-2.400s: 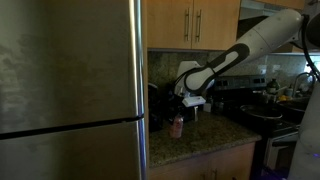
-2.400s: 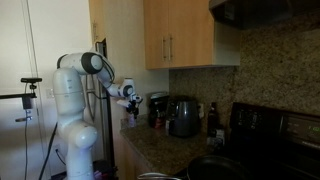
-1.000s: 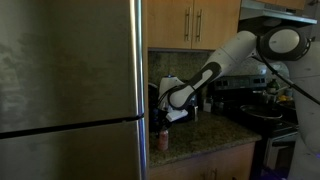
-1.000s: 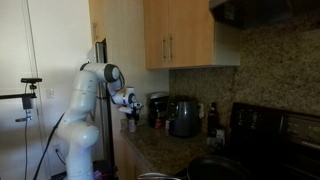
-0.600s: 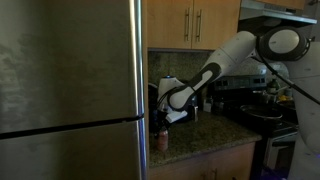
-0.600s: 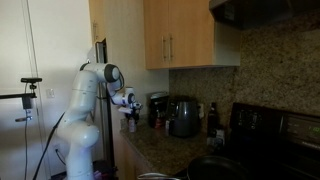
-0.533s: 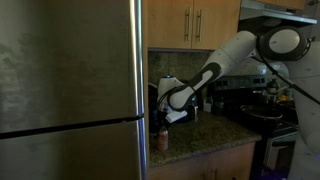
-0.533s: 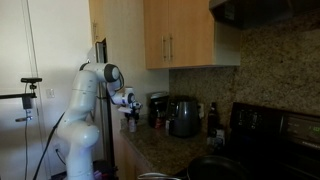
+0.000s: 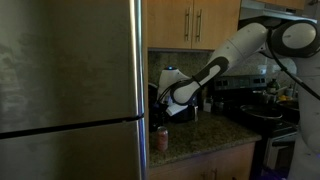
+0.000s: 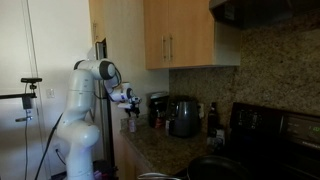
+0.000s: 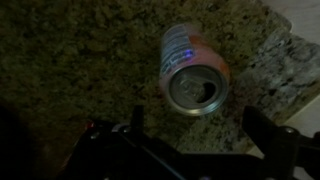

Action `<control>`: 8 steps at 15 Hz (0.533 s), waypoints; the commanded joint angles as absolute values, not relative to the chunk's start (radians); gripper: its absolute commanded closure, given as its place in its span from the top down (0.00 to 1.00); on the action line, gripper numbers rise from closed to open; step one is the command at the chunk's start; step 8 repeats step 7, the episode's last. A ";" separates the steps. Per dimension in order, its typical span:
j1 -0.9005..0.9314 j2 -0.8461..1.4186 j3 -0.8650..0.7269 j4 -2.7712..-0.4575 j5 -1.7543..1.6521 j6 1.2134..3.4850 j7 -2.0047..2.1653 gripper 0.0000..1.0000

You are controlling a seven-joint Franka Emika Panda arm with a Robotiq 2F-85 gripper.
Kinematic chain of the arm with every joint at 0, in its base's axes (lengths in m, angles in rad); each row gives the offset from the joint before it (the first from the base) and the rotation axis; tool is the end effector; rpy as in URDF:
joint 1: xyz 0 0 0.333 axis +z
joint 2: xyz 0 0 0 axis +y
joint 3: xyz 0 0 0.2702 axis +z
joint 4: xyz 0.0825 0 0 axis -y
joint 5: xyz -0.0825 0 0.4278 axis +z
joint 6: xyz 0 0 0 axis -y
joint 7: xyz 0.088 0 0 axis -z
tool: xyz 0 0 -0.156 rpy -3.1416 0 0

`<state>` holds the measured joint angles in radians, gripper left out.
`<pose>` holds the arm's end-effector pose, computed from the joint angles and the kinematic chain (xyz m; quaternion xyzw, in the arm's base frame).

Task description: Move the can to the left.

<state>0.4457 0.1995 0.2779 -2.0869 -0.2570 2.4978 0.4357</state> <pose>0.4757 0.4152 0.2341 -0.9652 -0.2287 -0.1260 0.0095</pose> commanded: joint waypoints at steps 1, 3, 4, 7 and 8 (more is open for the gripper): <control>0.456 0.090 0.245 -2.154 -0.388 2.509 0.563 1.00; 0.440 0.027 0.262 -2.188 -0.401 2.516 0.615 1.00; 0.420 0.002 0.293 -2.201 -0.253 2.494 0.538 1.00; 0.417 0.038 0.310 -2.164 -0.199 2.493 0.514 1.00; 0.417 0.038 0.310 -2.164 -0.199 2.493 0.514 1.00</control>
